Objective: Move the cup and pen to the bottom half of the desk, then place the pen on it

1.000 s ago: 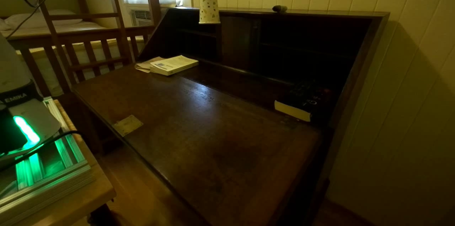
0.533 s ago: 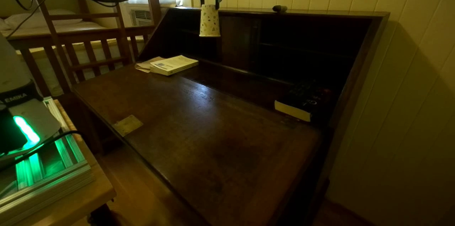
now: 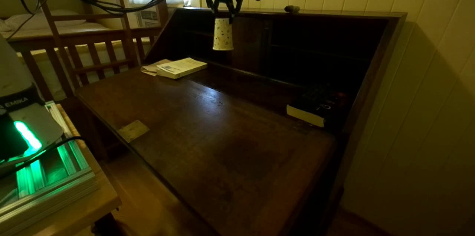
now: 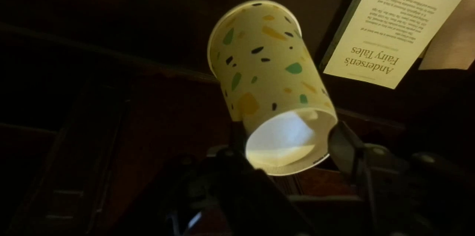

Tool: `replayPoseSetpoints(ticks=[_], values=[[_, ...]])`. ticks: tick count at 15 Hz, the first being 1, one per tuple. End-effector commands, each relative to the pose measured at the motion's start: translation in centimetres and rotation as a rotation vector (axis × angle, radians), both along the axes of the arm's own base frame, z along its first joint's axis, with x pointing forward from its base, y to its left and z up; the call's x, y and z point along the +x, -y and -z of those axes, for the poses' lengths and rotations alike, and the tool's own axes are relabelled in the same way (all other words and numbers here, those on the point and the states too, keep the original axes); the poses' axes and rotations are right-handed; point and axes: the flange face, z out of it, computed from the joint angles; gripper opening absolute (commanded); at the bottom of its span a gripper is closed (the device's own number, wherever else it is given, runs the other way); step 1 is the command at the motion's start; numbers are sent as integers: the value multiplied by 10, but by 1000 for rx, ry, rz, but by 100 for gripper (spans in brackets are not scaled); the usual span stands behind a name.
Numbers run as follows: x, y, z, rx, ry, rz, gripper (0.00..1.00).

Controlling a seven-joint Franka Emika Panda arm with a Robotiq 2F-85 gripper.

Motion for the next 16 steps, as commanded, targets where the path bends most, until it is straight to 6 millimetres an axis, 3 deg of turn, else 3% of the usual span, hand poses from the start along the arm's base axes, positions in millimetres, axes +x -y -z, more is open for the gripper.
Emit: replayPoseSetpoints(ticks=[1, 12, 16], values=[[3, -10, 21, 22, 2, -27, 34], [11, -41, 82, -48, -26, 101, 34], [10, -53, 94, -58, -88, 163, 34]])
